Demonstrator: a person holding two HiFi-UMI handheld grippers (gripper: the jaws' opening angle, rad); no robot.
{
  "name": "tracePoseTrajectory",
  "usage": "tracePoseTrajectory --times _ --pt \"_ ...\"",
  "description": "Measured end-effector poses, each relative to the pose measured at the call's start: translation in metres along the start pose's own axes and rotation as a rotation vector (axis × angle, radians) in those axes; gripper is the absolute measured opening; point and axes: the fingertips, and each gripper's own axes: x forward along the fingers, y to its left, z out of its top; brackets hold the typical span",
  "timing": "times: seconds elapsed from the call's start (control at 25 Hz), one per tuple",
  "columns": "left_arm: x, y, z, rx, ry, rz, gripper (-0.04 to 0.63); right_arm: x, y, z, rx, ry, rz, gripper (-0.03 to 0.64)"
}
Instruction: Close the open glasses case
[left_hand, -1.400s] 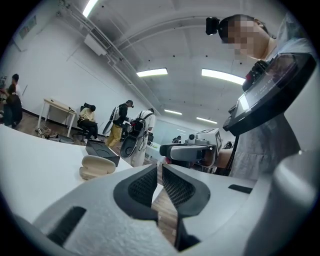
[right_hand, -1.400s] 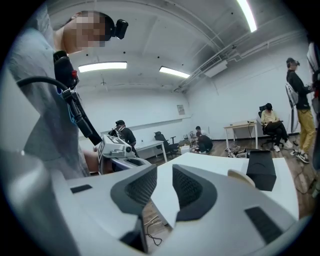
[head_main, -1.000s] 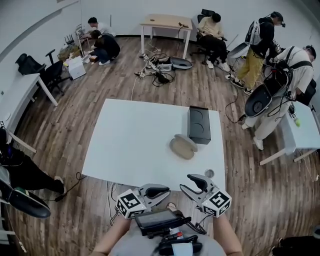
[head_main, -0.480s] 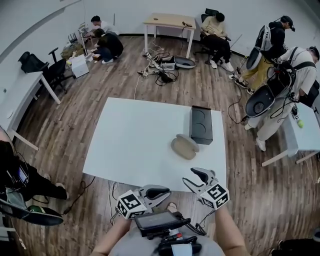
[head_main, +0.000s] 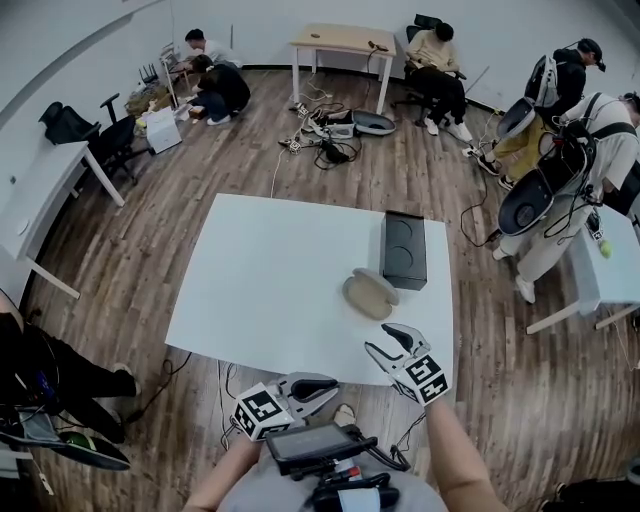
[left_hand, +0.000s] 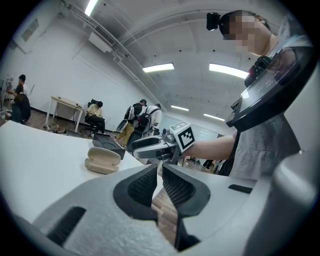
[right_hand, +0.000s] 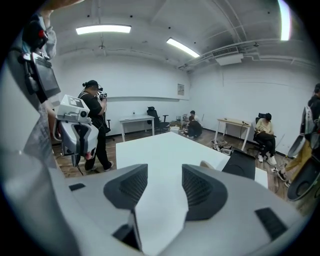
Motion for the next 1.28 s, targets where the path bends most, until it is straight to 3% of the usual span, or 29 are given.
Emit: tracePoseTrajectory --times 0.32,0.92,1.28 --pt "0.002 0.004 -0.004 -0.014 0.013 0.019 0.026 0.016 -0.036 -0.008 -0.051 0.049 -0.119 0.19" --pt "-0.009 0.017 -0.012 -0.05 0.024 0.071 0.026 0.056 -0.074 -0.008 -0.222 0.171 -0.215 0.192" --pt "-0.011 0.027 -0.013 -0.066 0.036 0.084 0.026 0.067 -0.113 -0.011 -0.23 0.234 -0.28 0.19"
